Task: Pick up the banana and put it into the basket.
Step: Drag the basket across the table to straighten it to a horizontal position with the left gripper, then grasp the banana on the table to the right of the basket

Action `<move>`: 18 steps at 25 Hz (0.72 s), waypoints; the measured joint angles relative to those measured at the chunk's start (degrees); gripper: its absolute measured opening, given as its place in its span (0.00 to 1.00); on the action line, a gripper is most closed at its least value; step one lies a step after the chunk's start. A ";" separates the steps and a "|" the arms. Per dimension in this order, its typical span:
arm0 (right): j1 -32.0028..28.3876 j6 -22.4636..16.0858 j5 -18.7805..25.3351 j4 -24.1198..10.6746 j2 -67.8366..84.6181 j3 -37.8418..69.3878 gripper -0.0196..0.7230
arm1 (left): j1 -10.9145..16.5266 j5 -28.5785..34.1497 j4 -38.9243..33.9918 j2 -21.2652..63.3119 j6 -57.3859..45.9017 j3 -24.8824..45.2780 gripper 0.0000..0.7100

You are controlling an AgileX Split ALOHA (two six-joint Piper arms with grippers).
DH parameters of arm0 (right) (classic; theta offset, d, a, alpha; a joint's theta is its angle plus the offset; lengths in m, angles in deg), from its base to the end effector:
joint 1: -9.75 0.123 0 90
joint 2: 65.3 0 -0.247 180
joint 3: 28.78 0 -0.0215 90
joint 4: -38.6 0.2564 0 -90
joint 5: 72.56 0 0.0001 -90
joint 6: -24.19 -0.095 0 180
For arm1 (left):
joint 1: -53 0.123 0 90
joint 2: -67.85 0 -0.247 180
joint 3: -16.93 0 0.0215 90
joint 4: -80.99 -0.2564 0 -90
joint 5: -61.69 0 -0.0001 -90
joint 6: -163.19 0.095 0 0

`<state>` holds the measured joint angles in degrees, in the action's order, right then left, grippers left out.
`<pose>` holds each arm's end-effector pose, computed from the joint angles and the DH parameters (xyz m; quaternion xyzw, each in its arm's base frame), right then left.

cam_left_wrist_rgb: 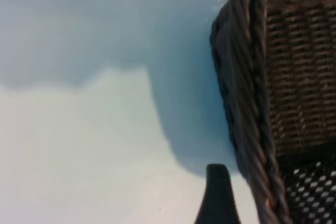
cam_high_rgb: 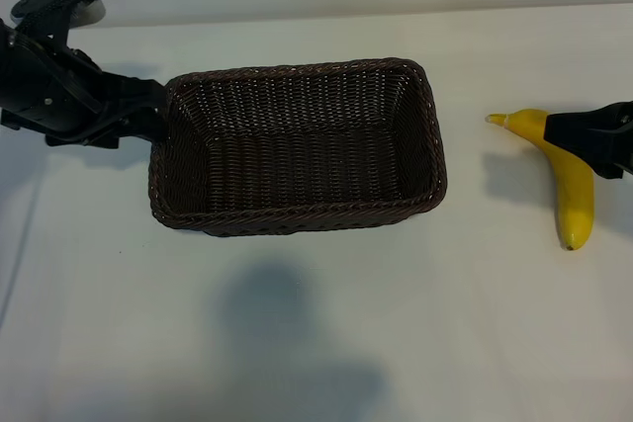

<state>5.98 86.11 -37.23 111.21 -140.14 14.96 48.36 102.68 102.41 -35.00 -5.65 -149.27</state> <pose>0.2339 0.0372 0.2061 -0.0378 0.8773 0.2732 0.3929 0.3288 -0.0495 0.1840 0.0196 0.9705 -0.1357 0.1986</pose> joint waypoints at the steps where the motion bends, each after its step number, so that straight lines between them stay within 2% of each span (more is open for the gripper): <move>1: 0.00 0.00 0.00 0.00 0.00 0.00 0.70 | 0.00 0.73 -1.06 0.42 -0.13 0.00 0.81; 4: 0.00 0.04 0.00 0.00 0.00 0.00 0.70 | 0.00 4.65 -5.68 2.35 -2.22 0.00 0.81; 10: 0.00 0.27 0.00 0.00 0.00 0.00 0.70 | 0.00 12.08 -20.67 8.65 -12.80 0.00 0.81; 13: 0.00 0.35 0.00 0.00 0.00 0.00 0.70 | 0.00 15.31 -25.95 11.99 -16.83 0.00 0.81; 18: 0.00 0.59 0.00 0.00 0.00 0.00 0.70 | 0.00 16.64 -26.26 15.14 -16.77 0.09 0.81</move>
<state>5.98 86.71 -37.23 111.21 -140.14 14.96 48.36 119.32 76.15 -19.86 -22.41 -149.19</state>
